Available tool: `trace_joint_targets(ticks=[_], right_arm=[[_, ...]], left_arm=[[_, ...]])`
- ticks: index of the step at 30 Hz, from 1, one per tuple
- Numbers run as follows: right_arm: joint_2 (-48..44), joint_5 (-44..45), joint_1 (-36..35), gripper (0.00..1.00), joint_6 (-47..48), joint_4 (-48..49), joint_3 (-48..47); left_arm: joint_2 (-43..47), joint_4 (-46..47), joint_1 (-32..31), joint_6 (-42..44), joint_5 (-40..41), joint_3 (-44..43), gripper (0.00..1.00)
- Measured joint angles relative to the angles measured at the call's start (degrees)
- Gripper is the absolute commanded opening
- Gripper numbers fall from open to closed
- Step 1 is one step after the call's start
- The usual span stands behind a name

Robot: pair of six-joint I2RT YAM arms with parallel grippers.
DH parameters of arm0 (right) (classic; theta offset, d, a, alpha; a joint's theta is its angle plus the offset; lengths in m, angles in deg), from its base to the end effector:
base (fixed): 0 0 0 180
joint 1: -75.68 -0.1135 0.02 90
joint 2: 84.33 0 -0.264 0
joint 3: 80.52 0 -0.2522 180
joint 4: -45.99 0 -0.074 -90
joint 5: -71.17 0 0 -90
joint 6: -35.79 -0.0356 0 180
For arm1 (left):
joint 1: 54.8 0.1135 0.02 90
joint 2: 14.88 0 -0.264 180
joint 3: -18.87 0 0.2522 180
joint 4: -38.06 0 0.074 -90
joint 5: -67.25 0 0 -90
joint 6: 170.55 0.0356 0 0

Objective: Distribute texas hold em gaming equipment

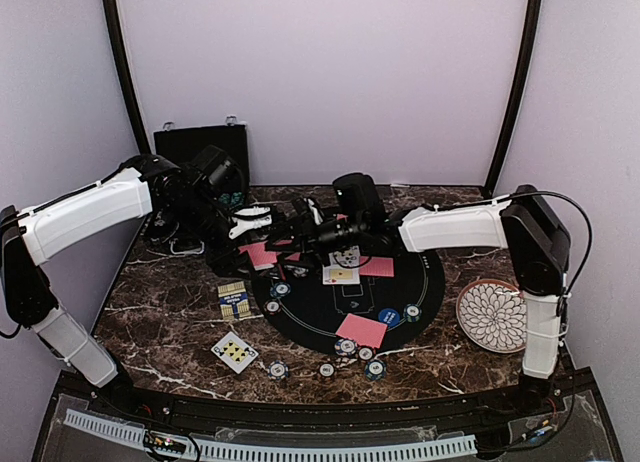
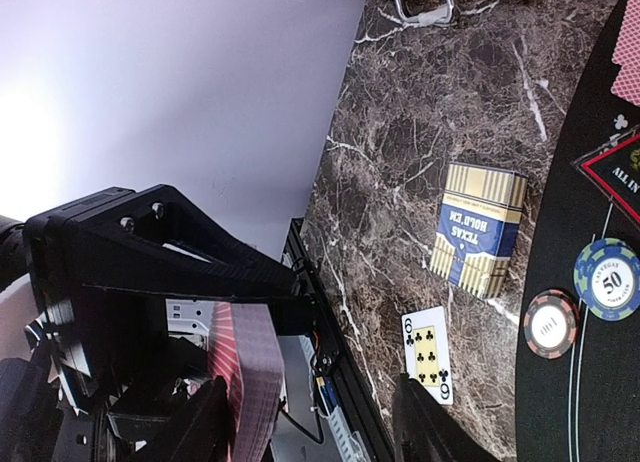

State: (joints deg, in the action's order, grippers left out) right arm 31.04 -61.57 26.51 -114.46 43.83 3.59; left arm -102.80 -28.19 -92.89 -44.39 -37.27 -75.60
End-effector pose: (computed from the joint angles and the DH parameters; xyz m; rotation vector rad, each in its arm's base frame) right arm 0.2851 0.3669 0.2310 -0.3925 2.3864 1.8240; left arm 0.2430 -0.2018 0.3124 1.6391 2.0169 -0.3427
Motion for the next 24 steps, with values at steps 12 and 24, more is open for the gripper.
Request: trace_joint_targets(ticks=[12, 24], right_arm=[[-1.7, -1.7, 0.0, 0.18, -3.3, 2.4, 1.4], [-3.6, -2.6, 0.0, 0.00, -4.3, 2.1, 2.4]], left_arm=[[0.0, 0.0, 0.0, 0.0, 0.2, 0.0, 0.00], [0.0, 0.0, 0.0, 0.0, 0.4, 0.0, 0.00]])
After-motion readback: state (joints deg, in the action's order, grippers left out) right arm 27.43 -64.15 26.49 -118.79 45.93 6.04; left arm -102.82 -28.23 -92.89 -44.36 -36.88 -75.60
